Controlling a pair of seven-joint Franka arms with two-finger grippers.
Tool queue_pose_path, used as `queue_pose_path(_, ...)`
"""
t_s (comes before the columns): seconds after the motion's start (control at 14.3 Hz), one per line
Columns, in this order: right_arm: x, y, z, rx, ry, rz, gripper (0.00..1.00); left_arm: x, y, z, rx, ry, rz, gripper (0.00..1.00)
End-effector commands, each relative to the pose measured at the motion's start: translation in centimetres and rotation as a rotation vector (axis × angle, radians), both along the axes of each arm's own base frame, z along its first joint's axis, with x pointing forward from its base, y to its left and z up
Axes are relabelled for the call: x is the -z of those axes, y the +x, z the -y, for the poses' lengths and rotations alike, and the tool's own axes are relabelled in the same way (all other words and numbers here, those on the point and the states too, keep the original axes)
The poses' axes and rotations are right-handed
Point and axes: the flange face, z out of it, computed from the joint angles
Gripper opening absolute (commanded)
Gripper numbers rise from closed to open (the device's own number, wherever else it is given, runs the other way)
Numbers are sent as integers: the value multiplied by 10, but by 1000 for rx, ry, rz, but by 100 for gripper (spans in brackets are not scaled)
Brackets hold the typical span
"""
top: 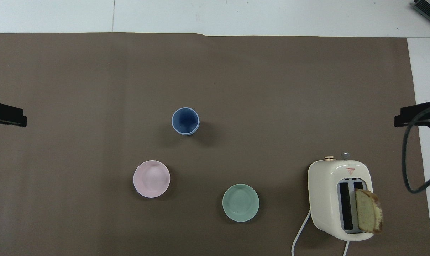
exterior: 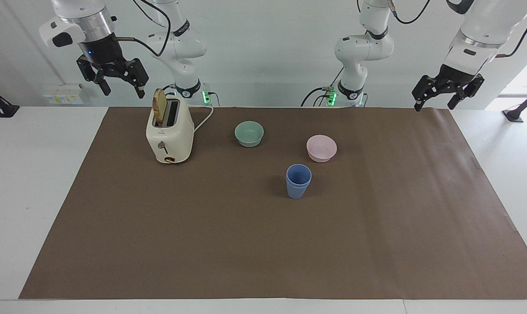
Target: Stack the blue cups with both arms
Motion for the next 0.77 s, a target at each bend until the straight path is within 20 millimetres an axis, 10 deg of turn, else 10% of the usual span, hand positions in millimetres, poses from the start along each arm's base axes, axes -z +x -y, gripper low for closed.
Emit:
queue_pose_path(0.0, 1, -2, 5, -20, -12, 5, 100, -2, -4, -3, 0, 9, -6, 100)
queue_pose_path(0.7, 3, -5, 4, -20, -13, -24, 100, -2, -4, -3, 0, 9, -5, 100)
